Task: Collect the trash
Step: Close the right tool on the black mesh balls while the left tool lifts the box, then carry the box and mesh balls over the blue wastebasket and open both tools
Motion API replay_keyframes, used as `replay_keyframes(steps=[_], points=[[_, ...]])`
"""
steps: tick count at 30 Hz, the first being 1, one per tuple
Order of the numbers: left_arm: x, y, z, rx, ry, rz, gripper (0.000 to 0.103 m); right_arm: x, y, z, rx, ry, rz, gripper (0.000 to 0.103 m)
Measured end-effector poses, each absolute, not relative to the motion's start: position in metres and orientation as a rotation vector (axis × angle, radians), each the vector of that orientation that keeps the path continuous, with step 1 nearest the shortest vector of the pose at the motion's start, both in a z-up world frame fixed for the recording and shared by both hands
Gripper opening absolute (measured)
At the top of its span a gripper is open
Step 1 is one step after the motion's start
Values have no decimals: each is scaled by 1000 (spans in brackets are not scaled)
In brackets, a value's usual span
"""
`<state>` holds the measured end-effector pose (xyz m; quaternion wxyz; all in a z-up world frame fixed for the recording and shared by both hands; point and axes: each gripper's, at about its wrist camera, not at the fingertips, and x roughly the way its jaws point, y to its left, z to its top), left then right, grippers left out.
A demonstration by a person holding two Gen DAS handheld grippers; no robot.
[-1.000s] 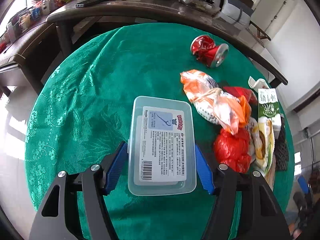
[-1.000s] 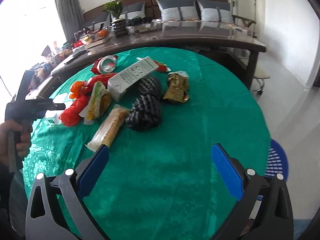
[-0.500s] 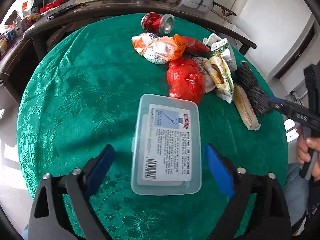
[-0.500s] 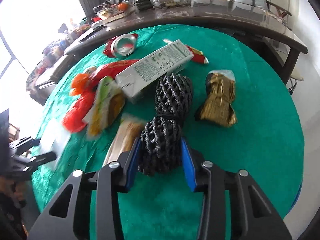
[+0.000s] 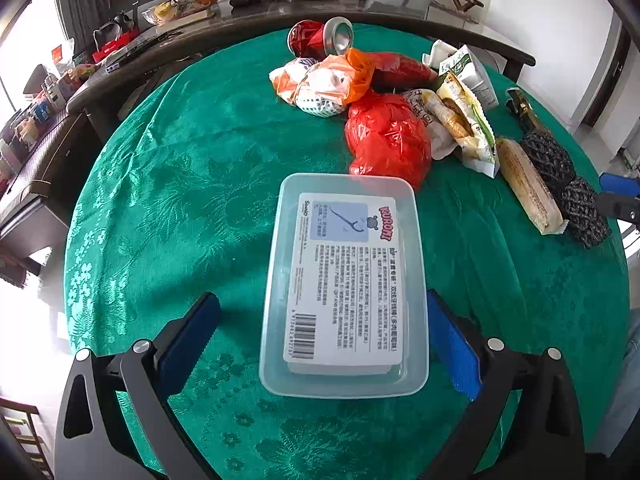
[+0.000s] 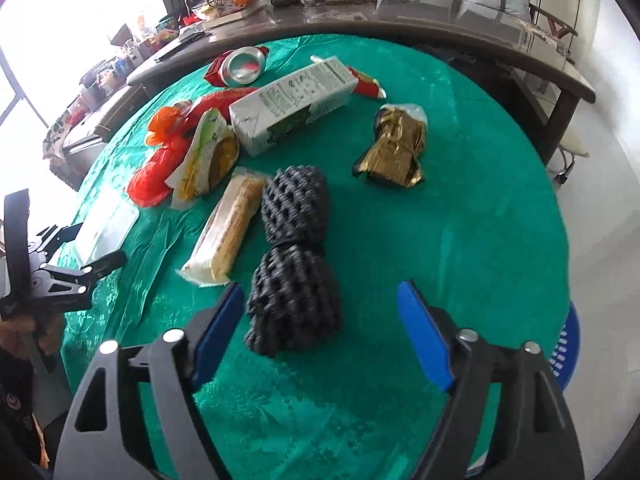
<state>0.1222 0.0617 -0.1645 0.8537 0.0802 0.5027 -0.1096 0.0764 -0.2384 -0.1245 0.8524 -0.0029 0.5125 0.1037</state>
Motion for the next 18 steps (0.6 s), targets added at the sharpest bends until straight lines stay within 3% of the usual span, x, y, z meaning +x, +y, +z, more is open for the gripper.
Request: replay_keyframes(steps=[8, 10, 12, 18], points=[[114, 68, -136, 152, 993, -257, 94, 106, -234, -126, 17, 1148, 288, 81], [117, 67, -137, 141, 1022, -279, 70, 111, -231, -133, 13, 1180, 299, 65], [120, 67, -140, 102, 1049, -320, 60, 112, -229, -137, 16, 1195, 327, 35], [103, 80, -116, 13, 1003, -335, 60, 91, -251, -112, 85, 1098, 365, 31]])
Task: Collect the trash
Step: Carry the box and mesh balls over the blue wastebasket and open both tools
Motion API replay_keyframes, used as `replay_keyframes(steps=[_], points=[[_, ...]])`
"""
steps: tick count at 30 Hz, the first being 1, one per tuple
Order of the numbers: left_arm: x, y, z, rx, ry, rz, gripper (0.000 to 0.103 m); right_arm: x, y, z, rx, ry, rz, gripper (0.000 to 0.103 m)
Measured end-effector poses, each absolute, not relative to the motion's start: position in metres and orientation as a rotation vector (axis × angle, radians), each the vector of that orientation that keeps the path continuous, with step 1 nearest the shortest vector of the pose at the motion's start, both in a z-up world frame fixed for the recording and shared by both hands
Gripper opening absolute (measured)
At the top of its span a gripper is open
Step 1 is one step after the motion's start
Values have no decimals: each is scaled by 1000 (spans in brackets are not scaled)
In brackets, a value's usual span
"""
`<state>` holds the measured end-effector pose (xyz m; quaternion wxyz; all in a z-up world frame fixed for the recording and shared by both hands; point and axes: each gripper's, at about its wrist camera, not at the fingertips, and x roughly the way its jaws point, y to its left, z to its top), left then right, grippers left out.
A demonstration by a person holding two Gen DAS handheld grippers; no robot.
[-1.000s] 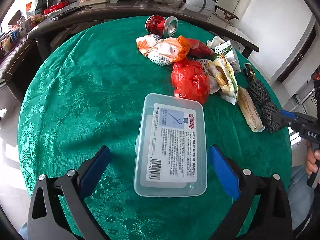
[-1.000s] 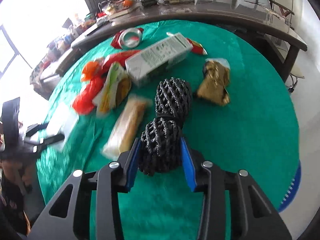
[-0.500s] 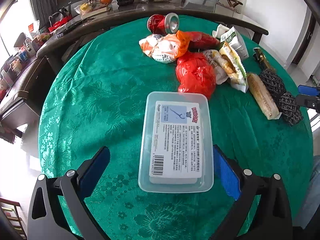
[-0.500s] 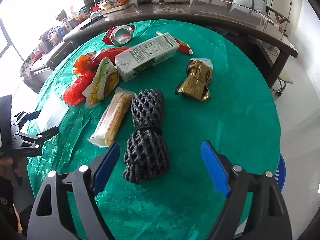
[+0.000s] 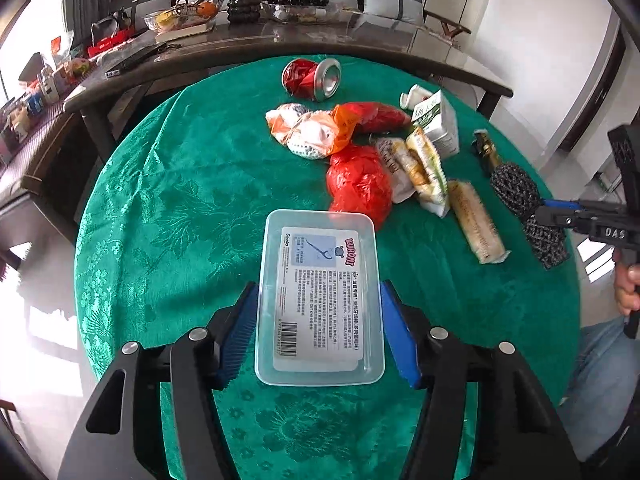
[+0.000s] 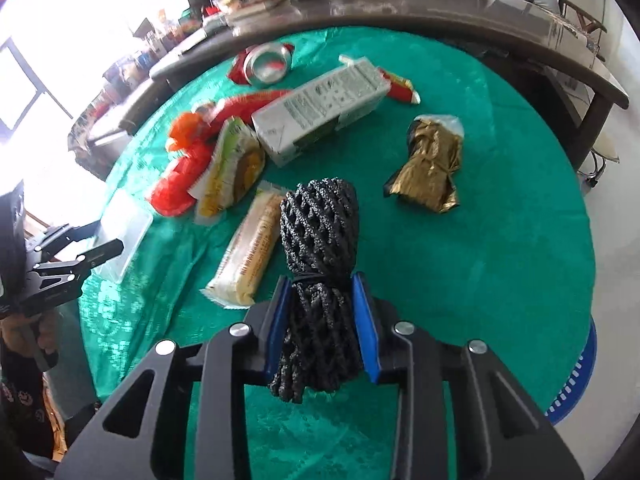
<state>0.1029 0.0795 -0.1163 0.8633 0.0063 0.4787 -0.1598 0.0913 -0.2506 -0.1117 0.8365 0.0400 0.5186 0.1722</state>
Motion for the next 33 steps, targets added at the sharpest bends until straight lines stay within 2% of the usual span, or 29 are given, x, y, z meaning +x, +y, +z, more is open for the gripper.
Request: replay_keyframes(steps=[5, 12, 23, 33], points=[[94, 43, -77, -30, 933, -441, 59, 77, -309, -86, 149, 1018, 300, 31], [101, -109, -54, -18, 928, -726, 60, 52, -448, -86, 211, 982, -4, 31], [115, -350, -105, 46, 1066, -935, 60, 34, -588, -157, 330, 1079, -206, 31], [133, -446, -171, 82, 1163, -939, 60, 20, -645, -210, 608, 1085, -222, 31]])
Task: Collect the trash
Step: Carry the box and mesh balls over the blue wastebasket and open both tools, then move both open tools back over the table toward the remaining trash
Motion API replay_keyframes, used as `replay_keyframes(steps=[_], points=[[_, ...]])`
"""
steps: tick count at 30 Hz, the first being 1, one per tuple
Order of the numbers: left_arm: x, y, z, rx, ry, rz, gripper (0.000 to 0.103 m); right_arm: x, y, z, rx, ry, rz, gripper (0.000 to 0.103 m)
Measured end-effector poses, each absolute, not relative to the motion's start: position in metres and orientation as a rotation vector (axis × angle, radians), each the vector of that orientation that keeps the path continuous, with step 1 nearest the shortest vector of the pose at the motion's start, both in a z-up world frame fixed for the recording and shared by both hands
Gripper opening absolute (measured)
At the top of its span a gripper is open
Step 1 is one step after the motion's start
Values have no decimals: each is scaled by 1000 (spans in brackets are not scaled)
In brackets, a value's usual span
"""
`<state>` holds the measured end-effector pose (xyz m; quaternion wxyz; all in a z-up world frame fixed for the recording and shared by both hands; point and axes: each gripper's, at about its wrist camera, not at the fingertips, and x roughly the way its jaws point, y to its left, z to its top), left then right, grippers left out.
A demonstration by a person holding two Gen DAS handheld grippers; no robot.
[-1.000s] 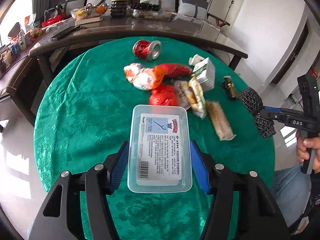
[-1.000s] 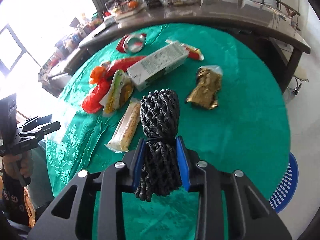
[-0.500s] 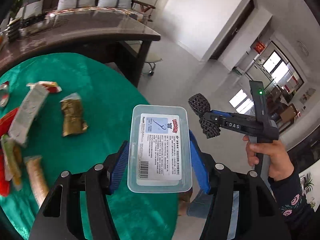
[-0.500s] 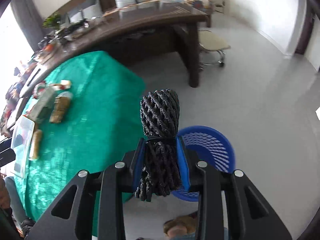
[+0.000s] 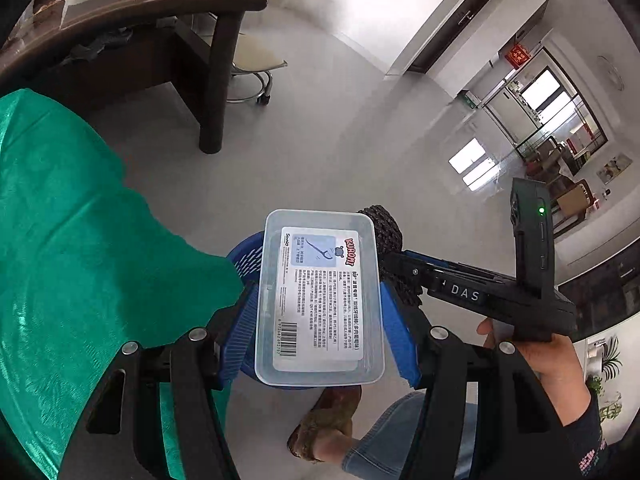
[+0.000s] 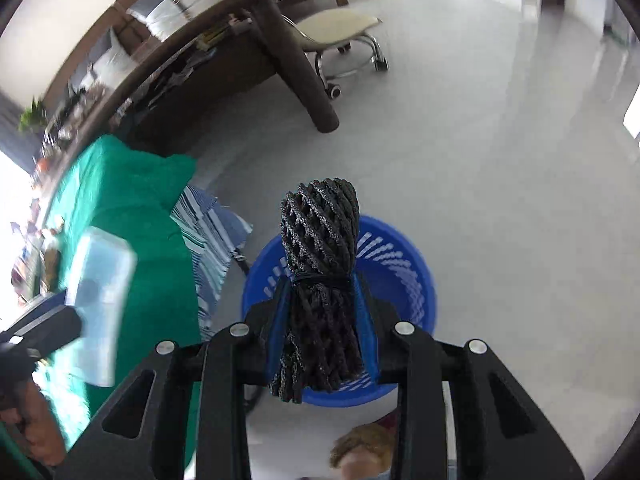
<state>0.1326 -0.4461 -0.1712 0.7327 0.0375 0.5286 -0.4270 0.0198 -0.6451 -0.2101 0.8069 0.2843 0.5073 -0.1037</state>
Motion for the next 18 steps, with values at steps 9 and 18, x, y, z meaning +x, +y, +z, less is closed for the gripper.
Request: replay_keyframes(steps=[9, 18], points=[[142, -476, -195, 94, 1194, -931, 60, 19, -663, -220, 659, 1085, -238, 33], [145, -476, -192, 71, 1153, -907, 87, 7, -683, -220, 728, 1040, -254, 58]])
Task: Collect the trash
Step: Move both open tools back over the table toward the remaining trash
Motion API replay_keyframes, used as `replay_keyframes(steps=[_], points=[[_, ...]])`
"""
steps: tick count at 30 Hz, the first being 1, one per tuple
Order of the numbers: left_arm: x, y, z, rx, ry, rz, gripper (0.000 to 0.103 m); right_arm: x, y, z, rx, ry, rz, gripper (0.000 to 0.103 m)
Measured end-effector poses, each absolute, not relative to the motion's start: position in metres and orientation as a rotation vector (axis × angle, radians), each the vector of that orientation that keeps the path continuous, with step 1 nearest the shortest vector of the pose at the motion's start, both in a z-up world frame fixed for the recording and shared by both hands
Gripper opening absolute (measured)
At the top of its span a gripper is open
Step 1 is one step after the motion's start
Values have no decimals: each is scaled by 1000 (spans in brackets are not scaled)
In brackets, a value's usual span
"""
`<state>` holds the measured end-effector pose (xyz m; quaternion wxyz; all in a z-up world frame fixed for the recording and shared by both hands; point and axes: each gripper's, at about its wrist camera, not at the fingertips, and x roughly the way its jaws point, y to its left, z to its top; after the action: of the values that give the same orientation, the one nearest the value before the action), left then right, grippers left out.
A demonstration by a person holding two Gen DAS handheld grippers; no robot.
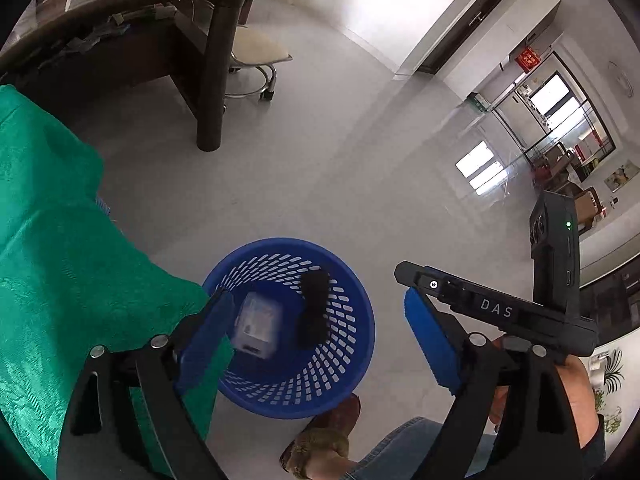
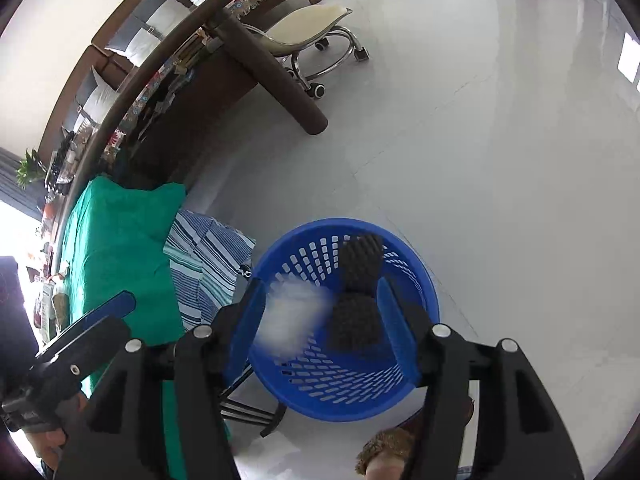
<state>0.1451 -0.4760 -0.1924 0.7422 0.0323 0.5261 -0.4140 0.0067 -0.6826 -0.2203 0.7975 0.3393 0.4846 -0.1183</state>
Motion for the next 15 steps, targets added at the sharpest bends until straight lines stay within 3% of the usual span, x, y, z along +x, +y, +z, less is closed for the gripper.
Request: replay_keyframes(steps=[5, 11, 15], points=[[129, -439, -162, 84, 1041, -895, 92, 5, -674, -194, 607, 987, -313, 70], [89, -343, -128, 86, 924, -827, 95, 12, -625, -146, 392, 869, -335, 83], [64, -273, -127, 132, 892, -721, 95, 14, -567, -121, 273, 784, -277, 85]])
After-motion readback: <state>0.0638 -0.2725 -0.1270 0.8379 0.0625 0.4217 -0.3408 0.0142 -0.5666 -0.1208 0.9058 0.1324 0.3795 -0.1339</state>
